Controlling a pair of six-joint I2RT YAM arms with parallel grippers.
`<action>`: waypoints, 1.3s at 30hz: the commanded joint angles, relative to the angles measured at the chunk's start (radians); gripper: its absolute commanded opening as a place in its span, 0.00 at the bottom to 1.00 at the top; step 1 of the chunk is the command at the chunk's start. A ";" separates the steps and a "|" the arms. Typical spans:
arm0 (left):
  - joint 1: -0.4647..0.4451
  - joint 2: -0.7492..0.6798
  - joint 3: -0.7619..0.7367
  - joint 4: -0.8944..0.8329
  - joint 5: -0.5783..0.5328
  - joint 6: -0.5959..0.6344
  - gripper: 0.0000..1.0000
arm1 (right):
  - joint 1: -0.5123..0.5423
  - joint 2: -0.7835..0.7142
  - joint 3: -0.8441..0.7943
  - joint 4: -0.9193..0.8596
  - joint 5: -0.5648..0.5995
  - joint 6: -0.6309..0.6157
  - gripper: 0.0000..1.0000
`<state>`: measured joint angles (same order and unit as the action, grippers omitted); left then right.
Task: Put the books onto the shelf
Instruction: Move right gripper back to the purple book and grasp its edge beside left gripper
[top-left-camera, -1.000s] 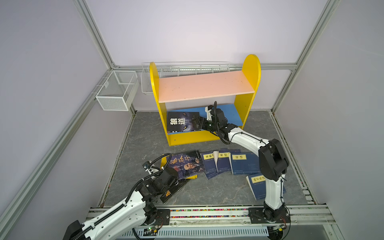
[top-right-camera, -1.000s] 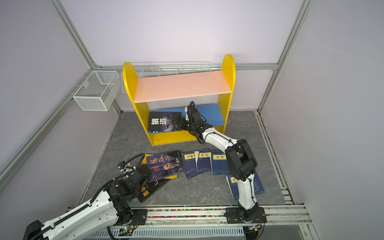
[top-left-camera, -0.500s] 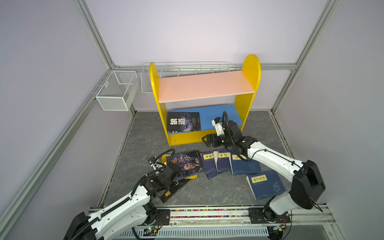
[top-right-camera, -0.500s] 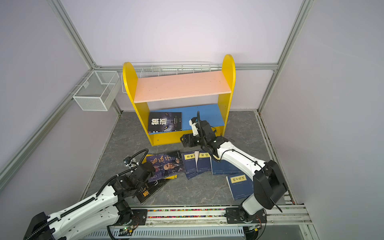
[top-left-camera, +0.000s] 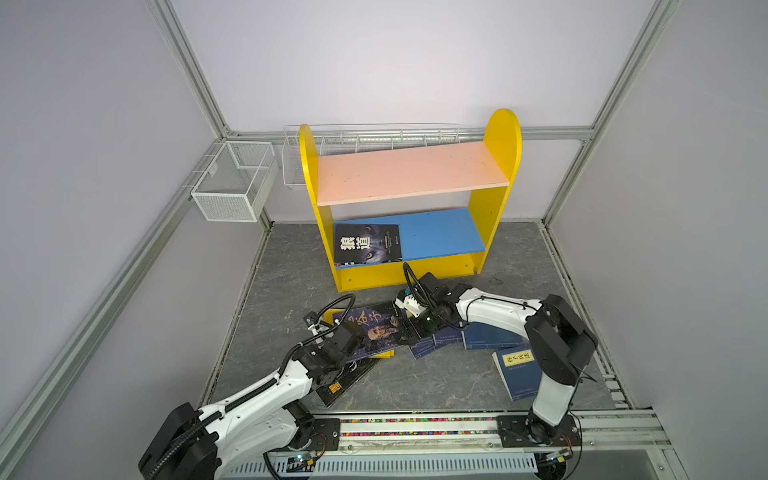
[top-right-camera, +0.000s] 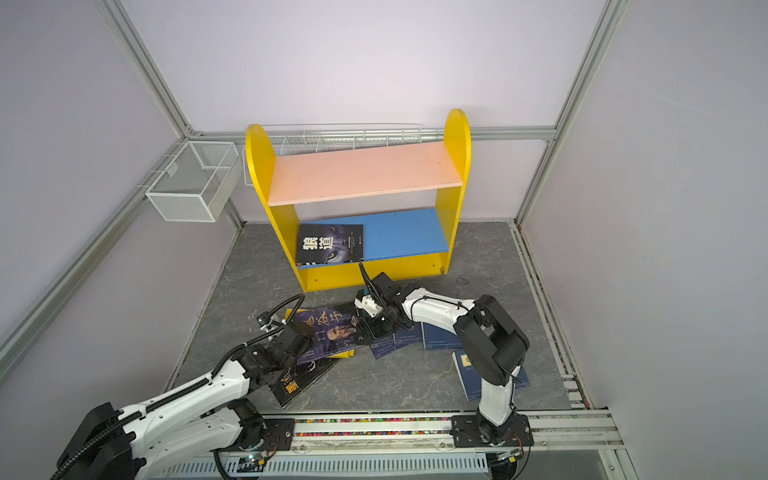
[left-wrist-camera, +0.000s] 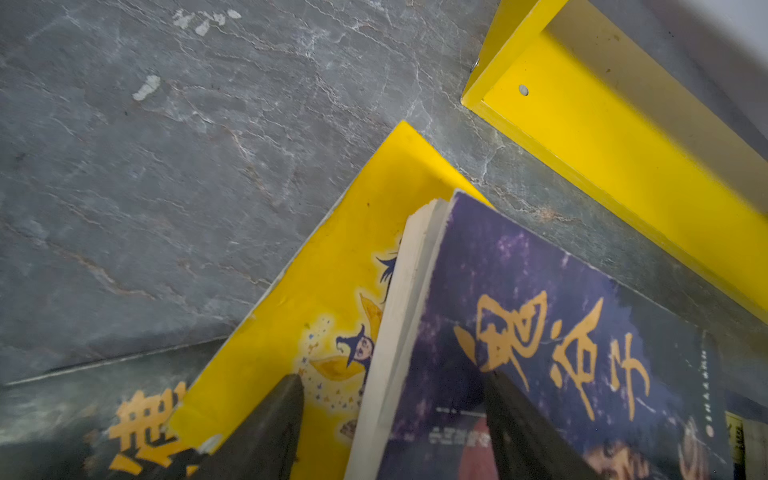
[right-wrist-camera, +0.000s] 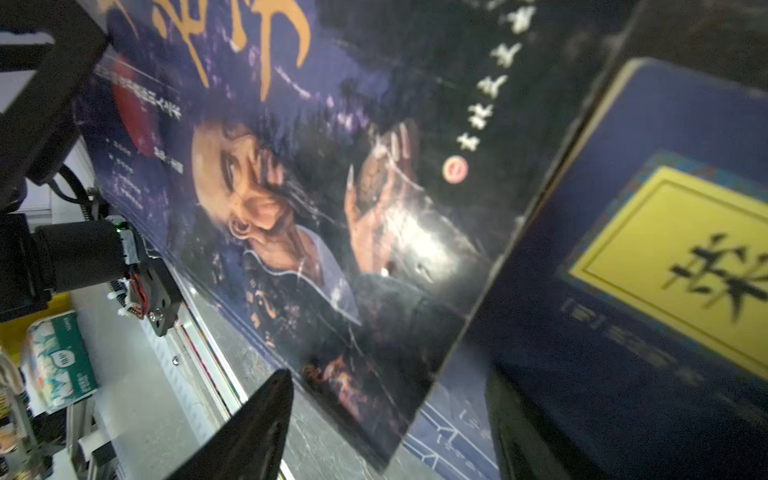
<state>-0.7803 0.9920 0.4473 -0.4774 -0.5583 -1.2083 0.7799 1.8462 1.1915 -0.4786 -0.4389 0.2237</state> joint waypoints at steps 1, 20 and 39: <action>0.006 0.024 0.013 0.022 0.011 0.016 0.68 | -0.008 0.023 0.029 -0.039 -0.084 -0.039 0.74; 0.007 0.101 0.028 0.073 0.043 0.051 0.61 | -0.044 -0.123 0.000 0.291 -0.284 0.184 0.42; 0.008 0.069 0.001 0.152 0.077 0.104 0.59 | -0.071 -0.067 -0.023 0.399 -0.224 0.263 0.36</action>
<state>-0.7719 1.0763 0.4648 -0.3656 -0.5179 -1.1187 0.7055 1.7649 1.1763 -0.1478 -0.6292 0.4683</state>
